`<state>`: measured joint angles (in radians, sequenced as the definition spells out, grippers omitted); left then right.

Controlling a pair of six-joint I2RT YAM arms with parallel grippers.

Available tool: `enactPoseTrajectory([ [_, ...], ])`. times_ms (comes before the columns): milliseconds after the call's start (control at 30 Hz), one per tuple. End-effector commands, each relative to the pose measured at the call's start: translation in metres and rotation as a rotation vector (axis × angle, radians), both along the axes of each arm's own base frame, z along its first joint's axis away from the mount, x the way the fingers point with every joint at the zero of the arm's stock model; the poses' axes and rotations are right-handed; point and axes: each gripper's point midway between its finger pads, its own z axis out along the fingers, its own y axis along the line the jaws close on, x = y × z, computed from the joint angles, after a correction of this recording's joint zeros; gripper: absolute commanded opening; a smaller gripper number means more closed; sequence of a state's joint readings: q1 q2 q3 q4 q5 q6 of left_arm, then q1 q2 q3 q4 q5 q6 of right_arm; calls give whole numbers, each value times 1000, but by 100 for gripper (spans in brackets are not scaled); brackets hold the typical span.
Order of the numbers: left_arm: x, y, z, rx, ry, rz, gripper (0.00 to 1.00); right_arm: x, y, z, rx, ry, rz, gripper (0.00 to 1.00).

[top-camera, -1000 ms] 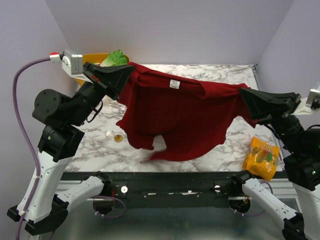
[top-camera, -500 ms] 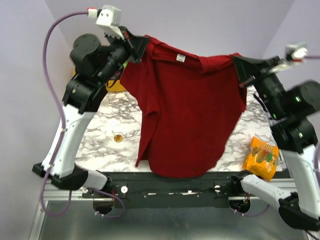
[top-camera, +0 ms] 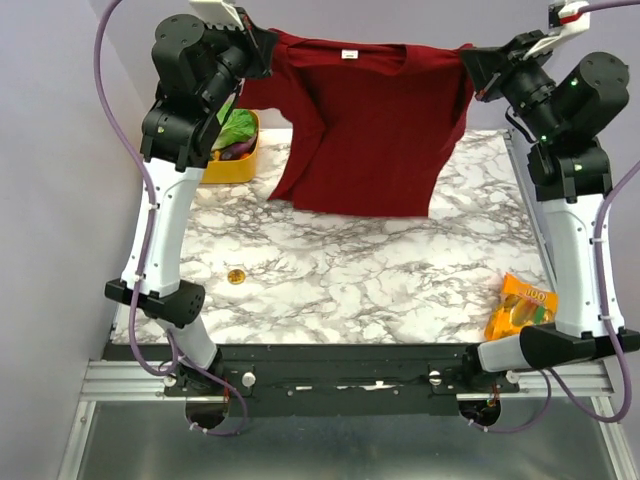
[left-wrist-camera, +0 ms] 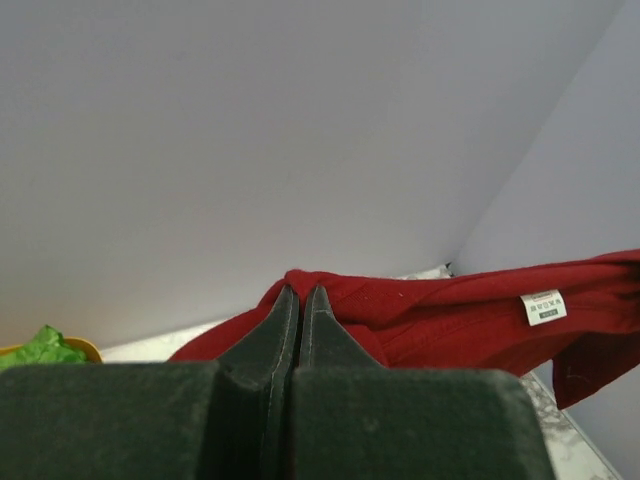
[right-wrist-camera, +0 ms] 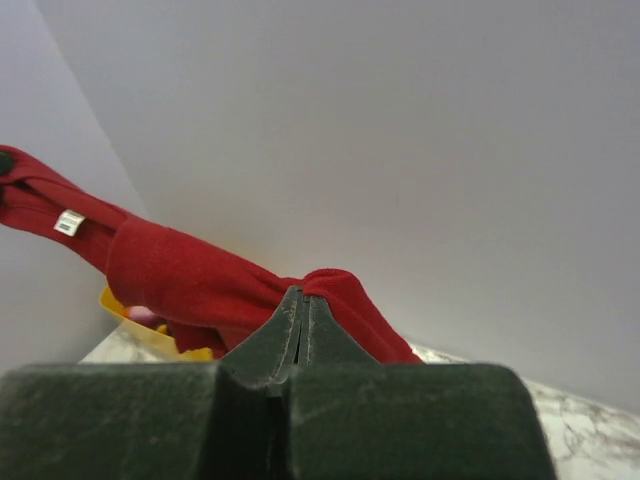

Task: Pin the brooch onto the clothing

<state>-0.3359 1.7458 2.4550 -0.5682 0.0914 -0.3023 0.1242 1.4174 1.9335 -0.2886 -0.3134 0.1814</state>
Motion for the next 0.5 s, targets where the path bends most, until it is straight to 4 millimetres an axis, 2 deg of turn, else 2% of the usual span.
enactPoseTrajectory([
  [0, -21, 35, 36, 14, -137, 117, 0, -36, 1, 39, -33, -137, 52, 0],
  [33, -30, 38, 40, 12, -150, 118, 0, -43, 2, 41, -28, -146, 59, 0],
  [67, -25, 37, 23, 29, -110, 117, 0, -38, 2, 24, -29, -112, 63, 0],
  [100, -22, 39, 12, 27, -83, 139, 0, -40, 3, 17, -26, -103, 68, 0],
  [133, -38, 42, 24, -6, -133, 129, 0, -53, 3, 20, 1, -115, 78, 0],
  [167, -38, 40, 13, -17, -121, 118, 0, -56, 4, 7, 18, -94, 84, 0],
  [200, -24, 32, -40, -22, -8, 107, 0, -45, 7, -38, 25, -4, 96, 0],
  [233, -37, 35, -36, -57, -44, 101, 0, -45, 9, -58, 58, 30, 107, 1],
  [267, -40, 26, -56, -58, -10, 64, 0, -61, 8, -65, 70, 29, 111, 0],
  [300, -35, 21, -106, -33, 90, 61, 0, -52, 8, -119, 77, 142, 101, 0],
  [333, -45, 22, -117, -38, 108, 60, 0, -56, 6, -138, 91, 180, 92, 0],
  [367, -49, 18, -140, -20, 150, 51, 0, -66, 4, -150, 86, 191, 84, 0],
  [400, -52, 16, -190, 14, 248, 72, 0, -68, 1, -176, 78, 241, 64, 0],
  [433, -65, 17, -202, -9, 273, 70, 0, -68, -5, -226, 61, 346, 20, 0],
  [467, -72, 14, -221, -12, 306, 60, 0, -72, -8, -251, 48, 397, 6, 0],
])
